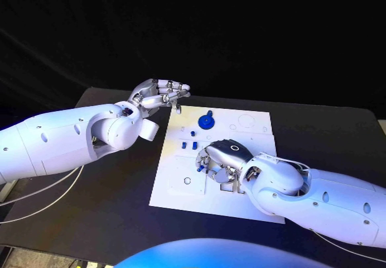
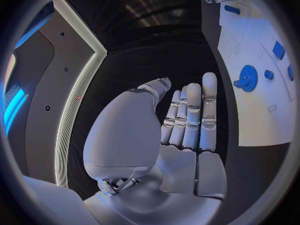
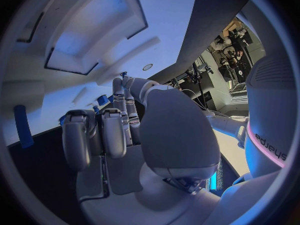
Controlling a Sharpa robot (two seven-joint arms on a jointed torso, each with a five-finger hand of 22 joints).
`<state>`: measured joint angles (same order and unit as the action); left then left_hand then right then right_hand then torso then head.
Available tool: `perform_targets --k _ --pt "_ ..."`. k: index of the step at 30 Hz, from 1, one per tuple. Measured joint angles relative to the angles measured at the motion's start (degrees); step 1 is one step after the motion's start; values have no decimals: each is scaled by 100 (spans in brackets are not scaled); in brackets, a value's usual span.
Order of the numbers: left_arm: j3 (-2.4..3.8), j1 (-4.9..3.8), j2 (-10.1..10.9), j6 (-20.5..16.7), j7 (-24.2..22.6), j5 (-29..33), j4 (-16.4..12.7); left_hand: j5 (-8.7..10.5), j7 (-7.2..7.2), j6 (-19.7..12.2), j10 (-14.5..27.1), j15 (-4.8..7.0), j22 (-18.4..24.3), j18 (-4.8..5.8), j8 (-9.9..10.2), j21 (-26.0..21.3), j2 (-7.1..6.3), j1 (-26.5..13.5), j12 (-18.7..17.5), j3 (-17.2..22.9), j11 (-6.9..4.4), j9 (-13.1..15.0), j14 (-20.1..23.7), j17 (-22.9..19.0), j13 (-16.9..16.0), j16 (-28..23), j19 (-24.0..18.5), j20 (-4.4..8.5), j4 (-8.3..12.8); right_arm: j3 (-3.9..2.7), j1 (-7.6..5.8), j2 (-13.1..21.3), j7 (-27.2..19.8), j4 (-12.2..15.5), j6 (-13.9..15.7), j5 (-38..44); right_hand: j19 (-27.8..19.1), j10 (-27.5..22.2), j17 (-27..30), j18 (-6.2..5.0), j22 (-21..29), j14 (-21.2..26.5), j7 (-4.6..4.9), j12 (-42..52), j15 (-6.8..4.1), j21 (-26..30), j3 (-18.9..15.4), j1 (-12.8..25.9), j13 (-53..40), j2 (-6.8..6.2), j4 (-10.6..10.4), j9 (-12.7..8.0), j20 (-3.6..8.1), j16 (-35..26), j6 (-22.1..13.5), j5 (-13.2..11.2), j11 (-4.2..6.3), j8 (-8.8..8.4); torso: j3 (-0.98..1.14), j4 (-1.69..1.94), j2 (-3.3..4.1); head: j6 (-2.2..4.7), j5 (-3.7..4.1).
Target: Assemble the parts on the task board
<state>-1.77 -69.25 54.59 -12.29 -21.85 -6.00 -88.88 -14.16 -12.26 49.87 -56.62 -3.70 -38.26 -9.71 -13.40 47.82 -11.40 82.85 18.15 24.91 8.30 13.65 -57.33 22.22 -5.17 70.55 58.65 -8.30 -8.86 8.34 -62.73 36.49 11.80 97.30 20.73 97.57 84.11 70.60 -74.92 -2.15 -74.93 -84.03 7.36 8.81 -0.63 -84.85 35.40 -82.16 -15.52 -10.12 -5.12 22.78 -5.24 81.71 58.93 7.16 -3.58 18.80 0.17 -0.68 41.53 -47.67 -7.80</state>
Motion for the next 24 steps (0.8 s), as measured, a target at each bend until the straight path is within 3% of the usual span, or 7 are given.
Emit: perform_targets --k 24 --pt "-1 0 6 15 20 0 -8 0 0 0 0 0 0 0 0 0 0 0 0 0 0 0 0 1 0 0 0 0 0 -2 77 -167 117 -89 -125 288 0 -13 1 0 2 0 42 -89 0 66 -14 124 -5 -28 16 5 0 -33 -23 -42 -17 -61 -4 0 2 -25 10"
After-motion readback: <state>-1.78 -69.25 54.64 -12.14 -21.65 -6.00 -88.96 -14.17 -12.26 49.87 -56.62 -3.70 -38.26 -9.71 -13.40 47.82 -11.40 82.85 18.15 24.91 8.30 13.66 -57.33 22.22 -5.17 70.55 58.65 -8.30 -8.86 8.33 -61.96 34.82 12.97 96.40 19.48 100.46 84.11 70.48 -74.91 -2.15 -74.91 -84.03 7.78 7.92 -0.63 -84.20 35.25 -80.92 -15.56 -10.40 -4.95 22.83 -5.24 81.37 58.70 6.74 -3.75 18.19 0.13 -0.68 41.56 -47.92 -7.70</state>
